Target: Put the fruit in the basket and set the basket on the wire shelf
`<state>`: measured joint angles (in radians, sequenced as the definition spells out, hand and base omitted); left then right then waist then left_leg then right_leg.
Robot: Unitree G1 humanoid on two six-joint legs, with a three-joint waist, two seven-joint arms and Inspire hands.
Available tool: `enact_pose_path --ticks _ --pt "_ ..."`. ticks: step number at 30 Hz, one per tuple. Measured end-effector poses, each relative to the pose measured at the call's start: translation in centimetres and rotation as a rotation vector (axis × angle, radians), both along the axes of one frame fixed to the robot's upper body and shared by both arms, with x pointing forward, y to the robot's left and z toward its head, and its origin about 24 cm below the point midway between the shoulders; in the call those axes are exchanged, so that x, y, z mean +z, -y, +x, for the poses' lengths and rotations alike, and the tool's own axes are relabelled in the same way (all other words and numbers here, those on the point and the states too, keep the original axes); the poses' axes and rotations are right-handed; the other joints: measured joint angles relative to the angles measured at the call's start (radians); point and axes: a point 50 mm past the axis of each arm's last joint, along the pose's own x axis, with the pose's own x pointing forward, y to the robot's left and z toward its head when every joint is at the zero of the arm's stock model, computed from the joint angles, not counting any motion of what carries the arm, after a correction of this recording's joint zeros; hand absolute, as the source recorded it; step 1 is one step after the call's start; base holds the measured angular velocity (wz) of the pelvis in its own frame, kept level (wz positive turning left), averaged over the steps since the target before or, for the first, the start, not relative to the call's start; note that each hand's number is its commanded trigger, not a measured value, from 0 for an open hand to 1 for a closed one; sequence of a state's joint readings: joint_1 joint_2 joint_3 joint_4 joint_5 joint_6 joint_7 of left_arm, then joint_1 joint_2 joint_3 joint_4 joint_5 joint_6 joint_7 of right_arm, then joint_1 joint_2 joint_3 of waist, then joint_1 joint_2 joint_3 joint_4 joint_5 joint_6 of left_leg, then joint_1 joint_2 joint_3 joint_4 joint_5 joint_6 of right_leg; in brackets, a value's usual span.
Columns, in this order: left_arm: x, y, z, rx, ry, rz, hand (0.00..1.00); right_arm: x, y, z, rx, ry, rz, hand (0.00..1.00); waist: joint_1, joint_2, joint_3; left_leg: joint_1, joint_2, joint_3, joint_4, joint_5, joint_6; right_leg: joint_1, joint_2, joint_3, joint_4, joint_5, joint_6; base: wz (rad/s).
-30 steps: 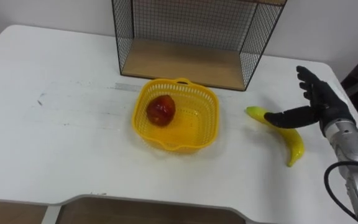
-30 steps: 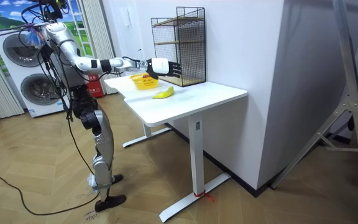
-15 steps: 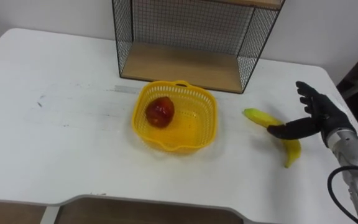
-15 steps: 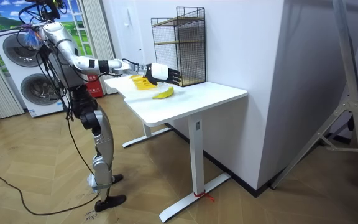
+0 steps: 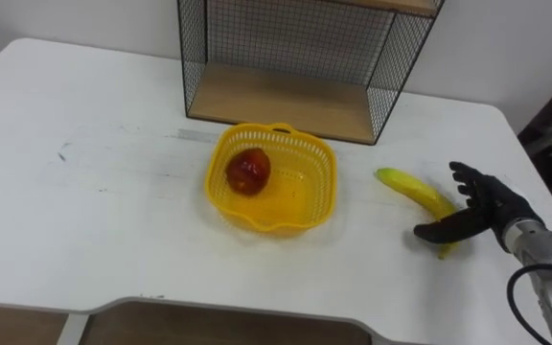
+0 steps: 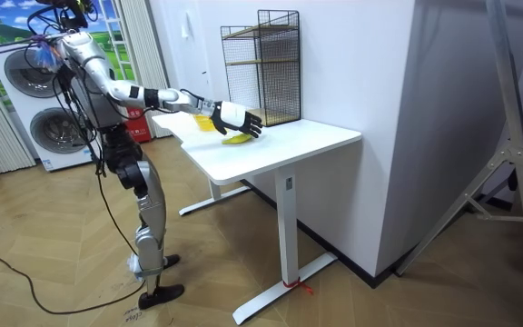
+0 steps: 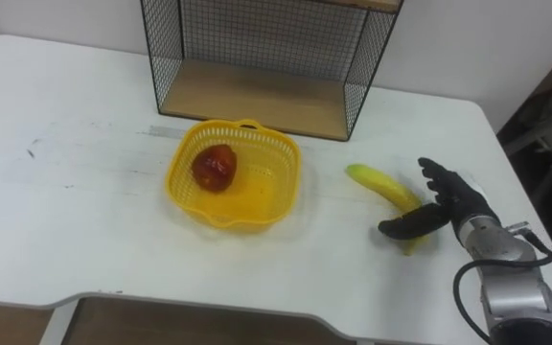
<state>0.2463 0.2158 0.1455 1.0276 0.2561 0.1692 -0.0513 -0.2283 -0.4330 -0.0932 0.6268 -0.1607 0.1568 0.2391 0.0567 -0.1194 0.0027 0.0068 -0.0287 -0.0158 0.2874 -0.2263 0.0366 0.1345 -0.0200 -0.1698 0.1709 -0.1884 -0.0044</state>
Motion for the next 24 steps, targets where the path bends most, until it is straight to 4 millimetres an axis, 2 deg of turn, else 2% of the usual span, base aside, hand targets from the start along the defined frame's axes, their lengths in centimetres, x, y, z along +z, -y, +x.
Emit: enact_pose_path --ticks 13,14,18,24 --pt "0.1 -0.2 0.4 0.004 0.014 0.015 0.00 0.2 0.8 0.2 0.015 -0.046 -0.035 0.00 0.003 0.003 -0.0016 -0.001 0.001 0.002 0.000 0.000 0.000 -0.003 0.001 0.000 0.001 0.000 0.000 0.00" --pt "0.1 -0.2 0.3 0.008 0.009 0.022 0.00 0.1 0.8 0.1 0.010 -0.057 -0.030 0.00 0.006 0.006 -0.0007 -0.001 0.001 0.000 0.000 0.000 0.000 -0.001 0.001 0.000 0.001 0.000 0.000 0.00" --pt "0.1 -0.3 0.1 0.016 -0.012 0.029 0.00 -0.5 1.1 0.0 -0.004 -0.094 -0.015 0.00 0.008 0.001 -0.0059 0.002 -0.001 -0.013 0.003 0.000 0.000 0.009 0.001 -0.011 0.001 0.000 0.000 0.08" --pt "-0.1 -0.2 -0.2 0.027 -0.045 0.027 0.00 -1.0 1.3 -0.3 -0.011 -0.126 -0.015 0.00 0.027 0.001 -0.0055 0.004 -0.002 -0.023 0.010 0.001 -0.002 0.017 0.001 -0.023 0.000 0.000 0.000 0.05"
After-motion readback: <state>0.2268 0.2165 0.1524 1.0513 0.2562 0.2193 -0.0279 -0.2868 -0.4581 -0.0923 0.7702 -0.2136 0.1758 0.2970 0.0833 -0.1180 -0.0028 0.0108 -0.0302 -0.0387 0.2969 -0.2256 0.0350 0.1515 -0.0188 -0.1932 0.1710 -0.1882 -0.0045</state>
